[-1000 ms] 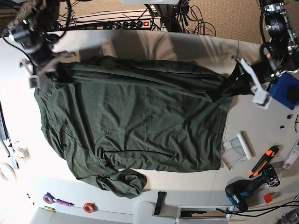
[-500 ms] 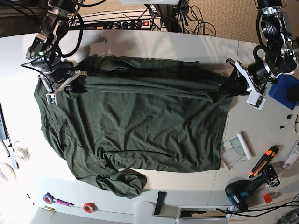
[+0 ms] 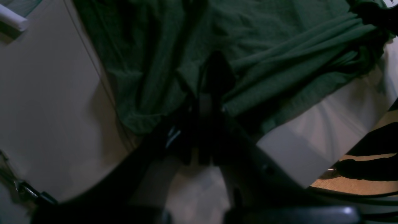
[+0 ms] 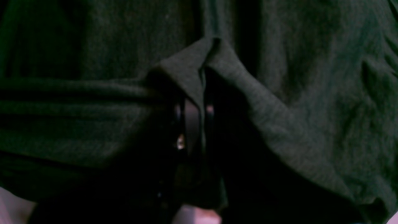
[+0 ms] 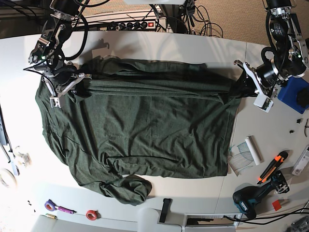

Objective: Layout the t-shirt on the table in an organized manner, then fold the t-shirt properly
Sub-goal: 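Grasp the collar-side corners with both grippers and lift the shirt, then pull the held shirt corners apart with both grippers to flatten it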

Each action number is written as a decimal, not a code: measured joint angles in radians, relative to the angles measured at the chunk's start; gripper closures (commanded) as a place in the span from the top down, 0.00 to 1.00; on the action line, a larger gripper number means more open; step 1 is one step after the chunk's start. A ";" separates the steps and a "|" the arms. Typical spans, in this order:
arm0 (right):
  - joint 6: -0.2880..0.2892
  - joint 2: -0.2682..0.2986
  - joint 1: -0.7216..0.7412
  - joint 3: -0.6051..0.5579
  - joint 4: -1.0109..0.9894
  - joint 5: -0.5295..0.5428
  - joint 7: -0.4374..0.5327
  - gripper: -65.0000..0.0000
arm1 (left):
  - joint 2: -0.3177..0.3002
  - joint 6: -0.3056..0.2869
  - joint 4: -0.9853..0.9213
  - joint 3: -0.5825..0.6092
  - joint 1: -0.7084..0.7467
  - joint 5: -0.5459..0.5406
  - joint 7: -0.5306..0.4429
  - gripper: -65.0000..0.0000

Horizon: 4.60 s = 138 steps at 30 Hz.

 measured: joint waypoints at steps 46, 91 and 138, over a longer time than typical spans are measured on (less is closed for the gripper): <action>-0.047 0.000 0.000 0.005 0.307 -0.137 -0.034 0.46 | 0.016 0.001 -0.002 0.122 0.000 0.040 -0.056 0.22; -0.259 0.134 -0.073 0.006 -0.070 -0.259 0.167 0.00 | 0.027 0.268 -0.175 0.339 -0.056 0.429 -0.269 0.00; -0.111 0.191 -0.267 0.261 -0.055 -0.018 0.055 0.00 | -0.014 0.253 -0.113 0.330 0.114 0.301 -0.255 0.00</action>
